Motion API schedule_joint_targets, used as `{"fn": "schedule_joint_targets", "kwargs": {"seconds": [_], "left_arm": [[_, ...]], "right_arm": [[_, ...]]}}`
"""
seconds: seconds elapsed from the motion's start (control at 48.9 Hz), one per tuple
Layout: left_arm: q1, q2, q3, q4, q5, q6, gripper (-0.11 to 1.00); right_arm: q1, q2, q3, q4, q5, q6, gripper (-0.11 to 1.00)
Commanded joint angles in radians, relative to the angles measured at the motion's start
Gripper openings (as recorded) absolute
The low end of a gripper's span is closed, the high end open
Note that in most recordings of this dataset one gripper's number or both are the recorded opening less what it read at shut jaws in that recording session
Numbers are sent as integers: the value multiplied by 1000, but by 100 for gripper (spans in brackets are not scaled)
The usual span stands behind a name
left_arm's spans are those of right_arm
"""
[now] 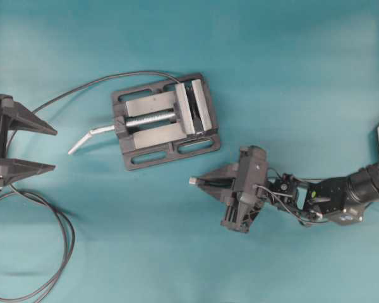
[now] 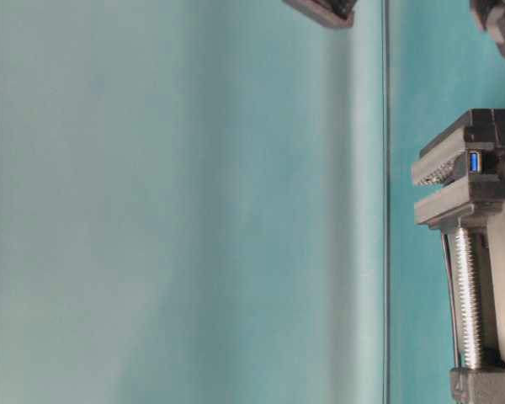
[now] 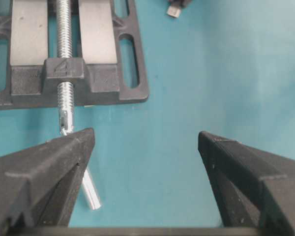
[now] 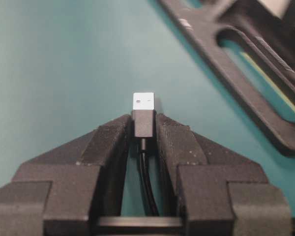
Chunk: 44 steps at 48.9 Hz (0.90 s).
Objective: Insert the USB cable into the fixed female connector.
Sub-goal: 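Carry the USB plug with the right gripper toward the vise port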
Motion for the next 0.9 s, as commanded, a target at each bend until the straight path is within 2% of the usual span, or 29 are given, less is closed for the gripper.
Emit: {"fn": "schedule_joint_targets", "kwargs": {"seconds": [0.0,0.123,0.266,0.347,0.49,0.593,0.695,0.797,0.879], "left_arm": [[-2,5,-11,-2,-5,-12,100],[-3,5,-12,-2,-3,-11,100],[-15,6,-11,-2,0,-11,100],[-29,5,-11,-2,8,-11,100],[-49,6,-11,-2,18,-11,100],[-69,6,-11,-2,21,-11,100],[-94,5,-11,-2,20,-11,100],[-114,6,-11,0,20,-9,100],[-124,5,-8,-2,21,-11,100]], "right_arm": [[28,-11,-44,161,-29,-52,20],[63,14,-112,345,-83,-146,20],[89,49,-198,506,-147,-221,20],[104,77,-239,592,-186,-247,20],[144,129,-307,736,-293,-255,20],[164,163,-357,807,-356,-258,20],[173,195,-408,854,-410,-267,20],[175,227,-462,881,-462,-307,20],[176,244,-499,884,-502,-341,20]]}}
